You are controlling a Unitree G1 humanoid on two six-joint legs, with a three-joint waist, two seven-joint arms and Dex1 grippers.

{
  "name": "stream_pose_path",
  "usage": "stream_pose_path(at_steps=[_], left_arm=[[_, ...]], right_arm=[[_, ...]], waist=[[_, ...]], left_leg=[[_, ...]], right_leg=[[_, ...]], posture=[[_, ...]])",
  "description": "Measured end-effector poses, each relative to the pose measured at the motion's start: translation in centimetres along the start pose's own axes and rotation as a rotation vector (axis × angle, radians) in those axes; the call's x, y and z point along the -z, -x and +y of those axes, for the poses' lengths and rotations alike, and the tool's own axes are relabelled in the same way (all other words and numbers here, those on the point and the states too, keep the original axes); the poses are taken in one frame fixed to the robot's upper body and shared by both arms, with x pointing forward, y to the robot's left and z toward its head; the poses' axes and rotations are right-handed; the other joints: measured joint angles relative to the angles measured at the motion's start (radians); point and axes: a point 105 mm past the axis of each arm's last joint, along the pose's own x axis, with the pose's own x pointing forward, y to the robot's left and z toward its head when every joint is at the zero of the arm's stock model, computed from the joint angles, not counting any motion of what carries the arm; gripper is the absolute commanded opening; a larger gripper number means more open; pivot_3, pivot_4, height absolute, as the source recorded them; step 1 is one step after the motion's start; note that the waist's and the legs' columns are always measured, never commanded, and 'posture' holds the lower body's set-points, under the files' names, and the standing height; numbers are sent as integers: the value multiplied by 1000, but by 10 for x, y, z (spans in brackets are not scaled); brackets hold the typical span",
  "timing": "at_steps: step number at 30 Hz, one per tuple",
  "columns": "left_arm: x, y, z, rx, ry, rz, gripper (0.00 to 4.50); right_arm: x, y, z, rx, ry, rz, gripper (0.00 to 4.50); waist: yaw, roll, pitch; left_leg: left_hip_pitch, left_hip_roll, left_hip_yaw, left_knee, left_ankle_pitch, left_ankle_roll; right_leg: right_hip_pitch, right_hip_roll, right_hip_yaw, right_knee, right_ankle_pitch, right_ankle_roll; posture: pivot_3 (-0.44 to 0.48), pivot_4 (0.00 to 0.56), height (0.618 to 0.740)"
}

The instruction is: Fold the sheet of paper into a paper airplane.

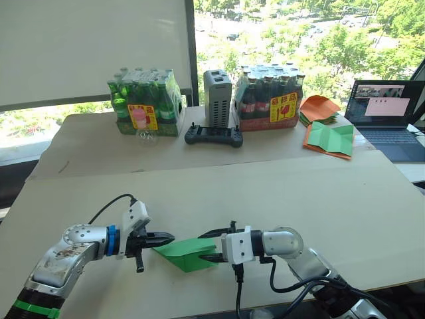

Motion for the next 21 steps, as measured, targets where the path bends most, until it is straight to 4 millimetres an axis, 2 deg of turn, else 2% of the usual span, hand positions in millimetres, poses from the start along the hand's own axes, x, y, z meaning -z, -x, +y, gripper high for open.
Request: stream_pose_path(at_steps=[6, 11, 15, 19, 21], left_arm=[[-1, 1, -1, 6, -5, -5, 15], [-7, 7, -10, 56, -20, -13, 15], [4, 7, -15, 63, -5, 17, 15], [17, 0, -8, 24, 2, 32, 15], [16, -2, -7, 24, -2, 31, 15]], right_arm=[[2, 1, 0, 11, -6, 10, 2269], [3, 1, 0, 21, -10, 20, 2269], [4, 1, 1, 22, -14, 28, 2269], [1, 1, 2, 24, -15, 28, 2269], [0, 1, 2, 25, -15, 30, 2269]], waist=[[0, 0, 0], [0, 0, 0], [0, 0, 0], [1, 0, 0], [3, 0, 0]], left_leg=[[0, 0, 0, 0, 0, 0], [0, 0, 0, -1, 0, 0], [0, 0, 2, -1, 0, 0], [0, 0, 2, -1, 0, 0], [-1, 0, 2, 0, 0, 0]], right_leg=[[0, 0, 0, 0, 0, 0], [-1, 0, 0, 0, 0, 0], [-2, 0, 1, 1, 0, 0], [-2, 0, 1, 1, 0, 0], [-2, 0, 1, 1, 0, 0]], posture=[[0, 150, 719], [0, 150, 719], [0, 150, 719], [0, 150, 719], [0, 150, 719]])
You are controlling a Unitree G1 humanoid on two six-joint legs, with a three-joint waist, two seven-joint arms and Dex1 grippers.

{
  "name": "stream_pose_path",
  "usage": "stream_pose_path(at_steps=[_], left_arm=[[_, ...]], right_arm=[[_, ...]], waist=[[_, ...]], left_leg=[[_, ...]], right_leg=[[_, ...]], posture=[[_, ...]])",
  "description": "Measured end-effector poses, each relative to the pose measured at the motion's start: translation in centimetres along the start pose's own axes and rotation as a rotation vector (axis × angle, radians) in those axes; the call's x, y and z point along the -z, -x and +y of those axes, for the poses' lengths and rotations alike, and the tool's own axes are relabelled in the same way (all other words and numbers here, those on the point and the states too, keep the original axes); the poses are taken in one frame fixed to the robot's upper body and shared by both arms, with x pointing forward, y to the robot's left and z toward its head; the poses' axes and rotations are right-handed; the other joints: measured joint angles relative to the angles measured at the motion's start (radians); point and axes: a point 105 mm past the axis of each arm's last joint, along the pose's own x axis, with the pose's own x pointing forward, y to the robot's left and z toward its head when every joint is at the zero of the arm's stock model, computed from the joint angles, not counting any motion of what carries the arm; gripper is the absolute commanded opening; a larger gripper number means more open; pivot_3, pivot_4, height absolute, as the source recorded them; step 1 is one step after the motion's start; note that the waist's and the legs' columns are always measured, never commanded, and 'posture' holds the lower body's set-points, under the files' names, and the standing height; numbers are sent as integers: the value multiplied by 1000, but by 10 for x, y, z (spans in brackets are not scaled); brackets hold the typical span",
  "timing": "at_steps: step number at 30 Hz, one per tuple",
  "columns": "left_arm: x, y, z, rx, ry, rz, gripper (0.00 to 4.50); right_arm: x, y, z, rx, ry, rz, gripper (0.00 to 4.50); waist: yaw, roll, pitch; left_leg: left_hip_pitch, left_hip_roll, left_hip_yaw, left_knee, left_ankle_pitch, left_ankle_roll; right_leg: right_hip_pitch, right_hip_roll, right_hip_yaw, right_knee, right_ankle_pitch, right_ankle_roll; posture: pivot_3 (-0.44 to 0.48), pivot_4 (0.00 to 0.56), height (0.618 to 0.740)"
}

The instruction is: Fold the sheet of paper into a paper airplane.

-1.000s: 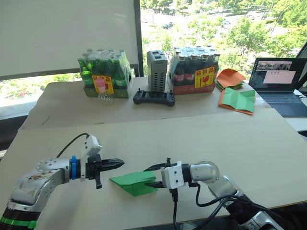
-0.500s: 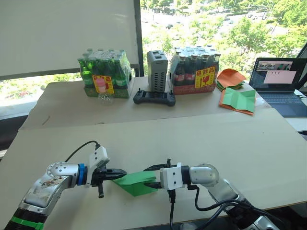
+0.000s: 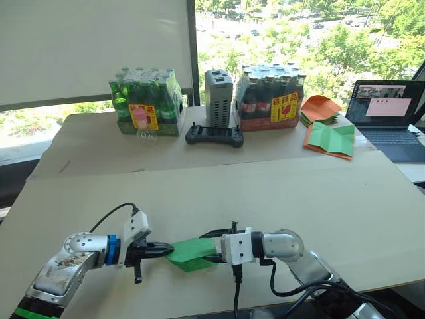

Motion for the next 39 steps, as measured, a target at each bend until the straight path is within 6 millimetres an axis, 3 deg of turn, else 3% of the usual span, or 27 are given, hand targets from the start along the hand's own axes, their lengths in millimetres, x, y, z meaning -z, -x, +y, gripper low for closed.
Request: stream_pose_path(at_steps=[17, 27, 39], left_arm=[[2, -7, 4, 2, -208, 70, 15], [-3, -9, 4, 3, -213, 86, 15], [-5, -9, 3, 1, -206, 110, 15]], right_arm=[[-1, 0, -1, -4, -22, 20, 2269], [-10, -6, -9, -44, -34, -3, 2269], [4, 5, 13, -122, -17, 56, 2269]], waist=[[0, 0, -1], [3, 0, -1], [4, 0, -1]], left_leg=[[1, 0, 1, 0, 0, 0], [1, 0, 1, 1, 0, 0], [1, 0, 1, 0, 0, 0]], right_leg=[[0, 0, 0, 1, 0, 0], [0, 0, 0, 2, 0, 0], [0, 0, 0, 2, 0, 0]], posture=[[0, 150, 719], [0, 150, 719], [0, 150, 719]])
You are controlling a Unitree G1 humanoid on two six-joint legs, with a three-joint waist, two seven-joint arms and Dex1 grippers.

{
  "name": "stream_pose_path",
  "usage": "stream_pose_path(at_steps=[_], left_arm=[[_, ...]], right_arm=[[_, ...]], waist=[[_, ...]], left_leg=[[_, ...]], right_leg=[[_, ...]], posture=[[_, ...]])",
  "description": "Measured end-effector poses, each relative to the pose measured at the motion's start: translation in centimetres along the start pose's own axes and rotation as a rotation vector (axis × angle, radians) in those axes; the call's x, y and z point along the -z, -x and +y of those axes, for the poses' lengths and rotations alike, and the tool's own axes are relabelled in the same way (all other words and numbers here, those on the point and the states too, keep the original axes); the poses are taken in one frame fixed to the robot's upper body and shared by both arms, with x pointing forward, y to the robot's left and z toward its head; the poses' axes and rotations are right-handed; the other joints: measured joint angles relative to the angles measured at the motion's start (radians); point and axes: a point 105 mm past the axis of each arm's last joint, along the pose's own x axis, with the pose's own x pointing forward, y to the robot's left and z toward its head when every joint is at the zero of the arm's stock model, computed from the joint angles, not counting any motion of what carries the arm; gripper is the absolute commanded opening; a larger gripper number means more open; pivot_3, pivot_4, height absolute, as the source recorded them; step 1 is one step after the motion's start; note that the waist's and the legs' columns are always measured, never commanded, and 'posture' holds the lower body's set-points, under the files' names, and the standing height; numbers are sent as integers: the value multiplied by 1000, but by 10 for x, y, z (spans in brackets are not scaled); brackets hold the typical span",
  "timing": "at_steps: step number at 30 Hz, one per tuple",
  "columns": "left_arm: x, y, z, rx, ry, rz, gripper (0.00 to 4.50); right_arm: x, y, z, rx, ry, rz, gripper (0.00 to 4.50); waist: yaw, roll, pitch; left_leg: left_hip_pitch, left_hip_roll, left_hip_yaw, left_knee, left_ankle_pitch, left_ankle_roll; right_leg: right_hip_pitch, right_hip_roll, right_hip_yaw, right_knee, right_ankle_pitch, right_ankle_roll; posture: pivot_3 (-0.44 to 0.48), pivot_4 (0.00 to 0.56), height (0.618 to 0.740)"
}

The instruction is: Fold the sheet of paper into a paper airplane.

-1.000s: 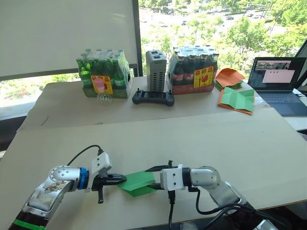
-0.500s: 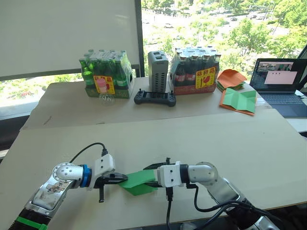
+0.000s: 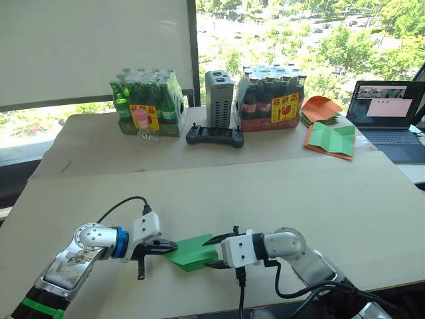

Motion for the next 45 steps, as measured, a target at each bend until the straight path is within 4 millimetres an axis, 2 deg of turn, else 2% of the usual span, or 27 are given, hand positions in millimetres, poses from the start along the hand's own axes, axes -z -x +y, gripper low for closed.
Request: stream_pose_path(at_steps=[4, 12, 22, 25, 29, 37, 45], left_arm=[[0, 1, 0, 1, 2, 5, 15], [2, 2, 1, 7, -7, 5, 15], [4, 5, 0, 2, -17, 7, 15], [4, 5, 0, -1, -23, 3, 0], [5, 5, 1, -2, -21, 3, 0], [6, 5, 2, -7, -45, -4, 0], [2, 5, 11, -28, -144, 20, 0]], right_arm=[[1, 2, 5, 0, 46, 3, 2269], [-8, 5, 3, 7, 124, -32, 2269], [-6, 4, 2, 9, 122, -29, 2269], [-4, 3, 1, 7, 116, -21, 1471], [-1, 2, 2, 3, 109, -13, 76], [-2, 1, 1, -22, 79, -12, 7], [-1, -5, -9, -41, -158, 14, 7]], waist=[[0, 0, 0], [-3, 0, 0], [-6, 0, 0], [-6, 0, 0], [-6, 0, 0], [-5, 0, 0], [-5, 0, 0]], left_leg=[[0, 0, 0, 0, 0, 0], [0, 0, 0, 0, 0, 0], [0, 1, 0, -1, 0, 0], [0, 1, 0, -1, 0, 0], [0, 0, 0, -1, 0, 0], [0, 0, 0, -1, 0, 0], [0, 1, 0, 0, 0, 0]], right_leg=[[0, 0, 0, 0, 0, 0], [0, 0, 0, 0, 0, 0], [0, 0, 0, 0, 0, 0], [-1, 0, 0, 0, 0, 0], [-1, 0, 0, 0, 0, 0], [-1, 0, 0, 0, 0, 0], [0, 1, 0, 1, 0, -1]], posture=[[0, 150, 719], [0, 150, 719], [0, 150, 719], [0, 150, 719], [0, 150, 719], [0, 150, 719], [0, 150, 719]])
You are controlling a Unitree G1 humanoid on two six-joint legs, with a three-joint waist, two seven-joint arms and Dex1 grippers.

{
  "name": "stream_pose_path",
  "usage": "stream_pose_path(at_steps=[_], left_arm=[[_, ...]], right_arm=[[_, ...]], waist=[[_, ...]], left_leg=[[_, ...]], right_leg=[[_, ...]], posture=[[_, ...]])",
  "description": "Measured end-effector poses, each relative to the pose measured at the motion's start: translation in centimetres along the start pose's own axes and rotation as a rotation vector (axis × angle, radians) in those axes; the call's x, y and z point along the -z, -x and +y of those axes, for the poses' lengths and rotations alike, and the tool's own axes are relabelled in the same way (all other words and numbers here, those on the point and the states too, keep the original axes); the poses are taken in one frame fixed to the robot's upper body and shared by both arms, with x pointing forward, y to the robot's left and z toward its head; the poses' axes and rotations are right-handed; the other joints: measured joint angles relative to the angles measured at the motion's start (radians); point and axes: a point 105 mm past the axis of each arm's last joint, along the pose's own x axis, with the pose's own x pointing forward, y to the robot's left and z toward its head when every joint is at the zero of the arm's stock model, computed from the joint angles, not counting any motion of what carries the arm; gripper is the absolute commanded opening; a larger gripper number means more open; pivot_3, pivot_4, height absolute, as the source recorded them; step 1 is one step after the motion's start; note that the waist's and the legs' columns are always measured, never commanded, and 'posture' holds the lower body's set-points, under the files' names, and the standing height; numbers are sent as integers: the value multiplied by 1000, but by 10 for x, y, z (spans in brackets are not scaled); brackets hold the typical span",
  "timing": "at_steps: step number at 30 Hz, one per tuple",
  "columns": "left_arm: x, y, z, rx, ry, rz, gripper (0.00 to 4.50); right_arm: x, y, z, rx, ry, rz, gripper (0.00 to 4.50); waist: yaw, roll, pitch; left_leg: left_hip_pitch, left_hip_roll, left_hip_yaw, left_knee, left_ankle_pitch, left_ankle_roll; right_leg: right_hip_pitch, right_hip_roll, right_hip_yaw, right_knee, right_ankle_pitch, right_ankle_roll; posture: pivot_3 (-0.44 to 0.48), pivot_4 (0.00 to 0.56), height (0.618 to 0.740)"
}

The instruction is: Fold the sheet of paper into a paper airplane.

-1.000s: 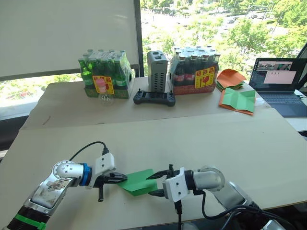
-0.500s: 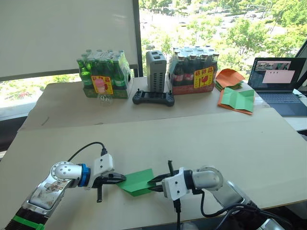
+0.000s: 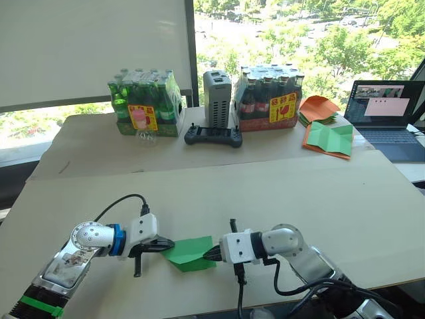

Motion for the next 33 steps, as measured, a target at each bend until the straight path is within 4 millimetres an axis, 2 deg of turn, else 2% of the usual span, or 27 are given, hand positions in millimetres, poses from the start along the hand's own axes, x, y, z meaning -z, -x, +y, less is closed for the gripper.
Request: stream_pose_path(at_steps=[5, 8, 21, 25, 26, 29, 33], left_arm=[[-1, -1, 2, -4, -14, -6, 0], [-1, -2, 2, -6, -16, -11, 0], [0, -1, 3, -22, -20, -11, 0], [2, 8, 6, -43, 36, -6, 0], [0, 13, 4, -37, 65, -11, 0], [-21, 23, 3, -22, 89, -75, 0], [-33, 17, -6, 24, 112, -113, 0]], right_arm=[[-2, 0, -15, 24, -166, 5, 7], [1, -2, -17, 35, -226, 22, 7], [14, -9, -22, 71, -317, 80, 7], [13, -11, -22, 75, -317, 78, 7], [13, -11, -22, 76, -316, 77, 7], [13, -11, -23, 80, -315, 79, 7], [12, -13, -23, 88, -315, 79, 7]], waist=[[-1, 0, 0], [0, 0, 0], [-1, 0, 0], [-3, 0, 0], [-5, 0, 0], [-6, 0, 0], [-5, 0, 0]], left_leg=[[0, 0, 0, 0, 0, 0], [0, 0, 0, 0, 0, 0], [0, 0, 0, 0, 0, 0], [-1, 0, 0, 0, 0, 0], [-2, 0, 1, 0, 0, 0], [-3, 0, 2, 0, 0, 0], [-2, 1, 3, 0, 0, 0]], right_leg=[[0, 0, 0, 0, 0, 0], [-1, 0, 0, 0, 0, 0], [-1, 0, 0, 1, 0, 0], [-3, 0, 0, 1, 0, 0], [-5, 0, 0, 2, 0, 0], [-6, -1, 0, 2, 0, 0], [-6, -1, 0, 2, 0, -1]], posture=[[0, 150, 719], [0, 150, 719], [0, 150, 719], [0, 150, 719], [0, 150, 719], [0, 150, 719], [0, 150, 719]])
